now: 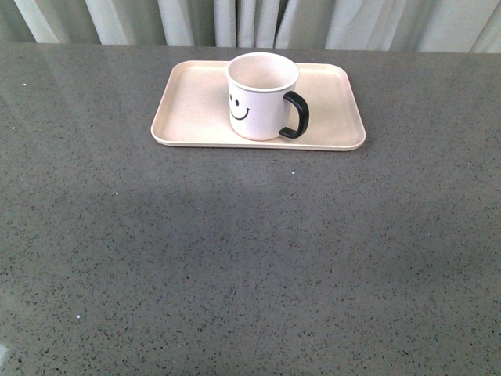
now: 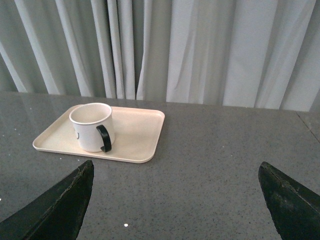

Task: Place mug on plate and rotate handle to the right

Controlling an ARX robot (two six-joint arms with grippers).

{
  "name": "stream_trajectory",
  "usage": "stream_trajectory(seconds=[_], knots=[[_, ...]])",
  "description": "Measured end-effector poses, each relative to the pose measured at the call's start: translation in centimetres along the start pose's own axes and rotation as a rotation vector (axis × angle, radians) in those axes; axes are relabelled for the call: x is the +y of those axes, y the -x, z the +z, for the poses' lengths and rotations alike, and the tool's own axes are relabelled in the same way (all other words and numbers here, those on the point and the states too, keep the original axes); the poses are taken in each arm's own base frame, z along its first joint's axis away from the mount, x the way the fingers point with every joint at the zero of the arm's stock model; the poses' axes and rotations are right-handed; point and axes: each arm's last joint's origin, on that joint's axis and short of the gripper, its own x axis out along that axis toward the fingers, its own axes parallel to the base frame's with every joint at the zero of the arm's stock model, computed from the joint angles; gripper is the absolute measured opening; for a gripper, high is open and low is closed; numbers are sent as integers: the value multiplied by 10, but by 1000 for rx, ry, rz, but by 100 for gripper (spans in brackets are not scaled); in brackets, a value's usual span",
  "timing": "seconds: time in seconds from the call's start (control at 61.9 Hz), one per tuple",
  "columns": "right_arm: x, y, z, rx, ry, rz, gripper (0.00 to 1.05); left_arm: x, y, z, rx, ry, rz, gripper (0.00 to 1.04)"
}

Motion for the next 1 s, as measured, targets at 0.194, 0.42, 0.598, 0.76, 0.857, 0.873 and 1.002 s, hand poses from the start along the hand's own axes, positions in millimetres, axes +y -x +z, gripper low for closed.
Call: stream_trajectory(seconds=[0.194, 0.42, 0.598, 0.76, 0.857, 0.873, 1.002], knots=[[0, 0, 0, 0, 0, 0, 96, 0, 0, 0, 0, 0, 0, 47], [0, -1, 0, 184, 21, 132, 96, 0, 0, 0, -1, 0, 1, 90], [-16, -30, 34, 516, -43, 355, 96, 0, 0, 0, -1, 0, 0, 95], [-27, -96, 85, 393, 33, 329, 96, 0, 0, 0, -1, 0, 0, 96], [-21, -140, 92, 404, 32, 317, 96, 0, 0, 0, -1, 0, 0, 95], [-18, -150, 92, 413, 29, 313, 96, 0, 0, 0, -1, 0, 0, 96], [2, -215, 83, 501, 3, 301, 96, 0, 0, 0, -1, 0, 0, 96]])
